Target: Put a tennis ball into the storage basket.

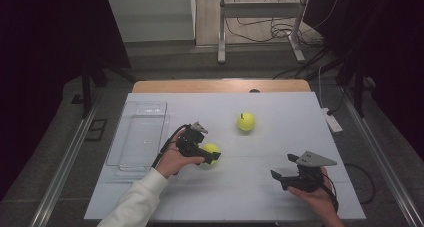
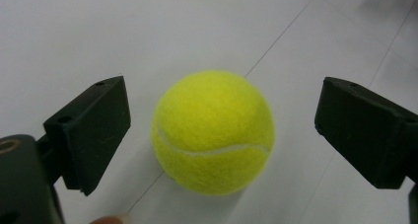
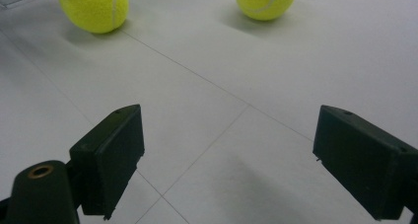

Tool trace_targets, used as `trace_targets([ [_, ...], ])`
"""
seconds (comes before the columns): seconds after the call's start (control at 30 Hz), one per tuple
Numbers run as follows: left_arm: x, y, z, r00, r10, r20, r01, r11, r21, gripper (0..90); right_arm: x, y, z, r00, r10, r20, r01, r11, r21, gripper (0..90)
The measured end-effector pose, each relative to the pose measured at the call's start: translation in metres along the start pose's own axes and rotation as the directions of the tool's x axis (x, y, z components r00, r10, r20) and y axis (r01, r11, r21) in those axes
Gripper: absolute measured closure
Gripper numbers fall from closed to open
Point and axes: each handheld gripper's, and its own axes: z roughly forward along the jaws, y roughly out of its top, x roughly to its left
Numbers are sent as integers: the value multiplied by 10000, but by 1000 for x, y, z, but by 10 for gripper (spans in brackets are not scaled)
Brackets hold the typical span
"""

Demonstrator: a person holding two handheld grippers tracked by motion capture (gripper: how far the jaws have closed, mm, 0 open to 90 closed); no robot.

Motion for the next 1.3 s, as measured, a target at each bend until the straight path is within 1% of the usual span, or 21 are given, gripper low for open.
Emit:
trace_targets([
  [0.33, -2, -2, 9, 9999, 163, -12, -162, 9989, 436, 58, 0, 0, 0, 10000, -17, 9, 17, 10000, 11, 126],
  [0.5, -2, -3, 11, 9999, 157, -17, -156, 9986, 500, 59, 0, 0, 0, 10000, -20, 3, 20, 10000, 11, 126],
  [0.7, -2, -5, 15, 9998, 185, -36, -182, 9972, 726, 67, 0, 0, 0, 10000, -27, 1, 27, 10000, 21, 126],
  [0.77, -3, -5, 17, 9996, 232, -136, -219, 9963, 829, 75, 0, 0, 0, 10000, -16, 4, 16, 10000, 21, 126],
  [0.83, -3, -6, 17, 9992, 306, -249, -283, 9955, 902, 92, 0, 0, 0, 10000, -19, -1, 19, 10000, 33, 126],
  [0.9, -3, -6, 17, 9993, 271, -259, -246, 9954, 924, 114, 0, 0, 0, 10000, -22, -1, 22, 10000, 31, 126],
  [0.97, -3, -6, 17, 9992, 264, -299, -235, 9953, 938, 156, 0, 0, 0, 10000, -27, -6, 27, 10000, 33, 126],
  [1.0, -2, -7, 18, 9986, 258, -457, -216, 9956, 909, 193, 0, 0, 0, 10000, -22, 0, 22, 10000, 27, 126],
  [1.03, -2, -8, 17, 9983, 241, -530, -194, 9960, 871, 215, 0, 0, 0, 10000, -14, 2, 14, 10000, 28, 126],
  [1.1, -1, -8, 17, 9987, 246, -446, -208, 9962, 840, 258, 0, 0, 0, 10000, -8, 4, 8, 10000, 23, 126],
  [1.3, -3, -8, 17, 9980, 356, -517, -310, 9957, 871, 266, 0, 0, 0, 10000, -13, 52, 13, 10000, 33, 128],
])
